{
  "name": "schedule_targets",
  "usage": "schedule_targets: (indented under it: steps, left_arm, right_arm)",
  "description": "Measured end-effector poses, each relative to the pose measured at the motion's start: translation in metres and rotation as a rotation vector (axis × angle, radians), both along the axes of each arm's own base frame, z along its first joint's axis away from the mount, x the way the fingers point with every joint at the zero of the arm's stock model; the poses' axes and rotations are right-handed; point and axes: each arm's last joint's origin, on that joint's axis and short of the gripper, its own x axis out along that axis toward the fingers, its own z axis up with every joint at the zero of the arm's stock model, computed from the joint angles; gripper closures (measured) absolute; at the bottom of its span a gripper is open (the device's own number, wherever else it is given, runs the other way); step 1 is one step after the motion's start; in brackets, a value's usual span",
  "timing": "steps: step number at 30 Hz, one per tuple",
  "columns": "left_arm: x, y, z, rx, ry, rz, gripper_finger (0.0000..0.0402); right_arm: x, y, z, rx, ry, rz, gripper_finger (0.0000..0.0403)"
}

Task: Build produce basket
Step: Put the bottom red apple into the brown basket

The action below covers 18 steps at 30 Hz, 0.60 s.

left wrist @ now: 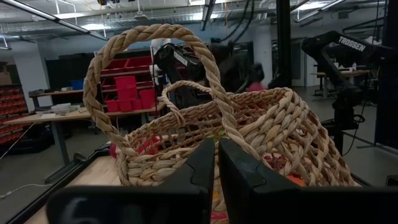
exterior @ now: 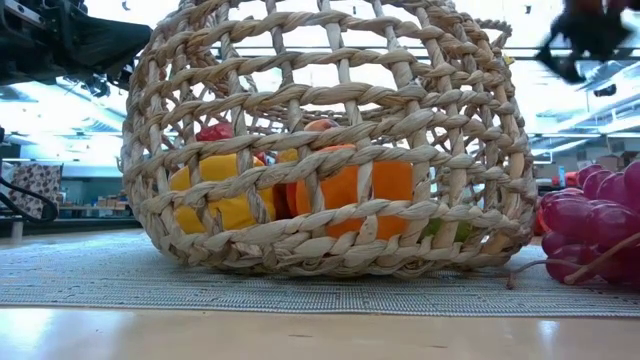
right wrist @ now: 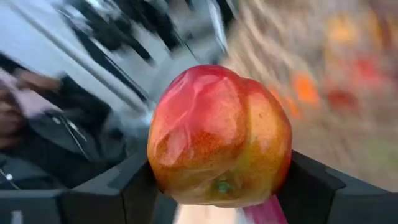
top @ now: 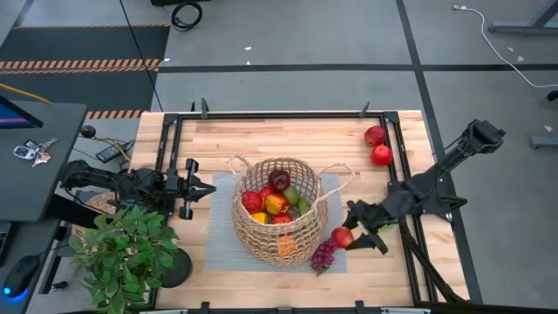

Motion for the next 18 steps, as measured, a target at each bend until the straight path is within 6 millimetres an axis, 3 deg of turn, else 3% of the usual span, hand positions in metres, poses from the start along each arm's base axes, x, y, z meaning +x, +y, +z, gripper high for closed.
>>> schedule_targets:
  steps: [4, 7, 12, 18]
  left_arm:
    - [0.000, 0.000, 0.000, 0.000, 0.000, 0.000, 0.0370]
    - [0.000, 0.000, 0.000, 0.000, 0.000, 0.000, 0.0366]
    - [0.000, 0.000, 0.000, 0.000, 0.000, 0.000, 0.0369]
    - [0.000, 0.000, 0.000, 0.000, -0.001, 0.000, 0.0373]
  right_arm:
    - [0.005, 0.011, 0.020, -0.001, -0.283, -0.015, 0.0131]
    - [0.010, 0.017, 0.038, -0.016, -0.385, -0.059, 0.0131]
    - [0.026, 0.024, 0.080, -0.136, -0.413, -0.157, 0.0131]
    - [0.051, 0.024, 0.128, -0.380, -0.309, -0.344, 0.0131]
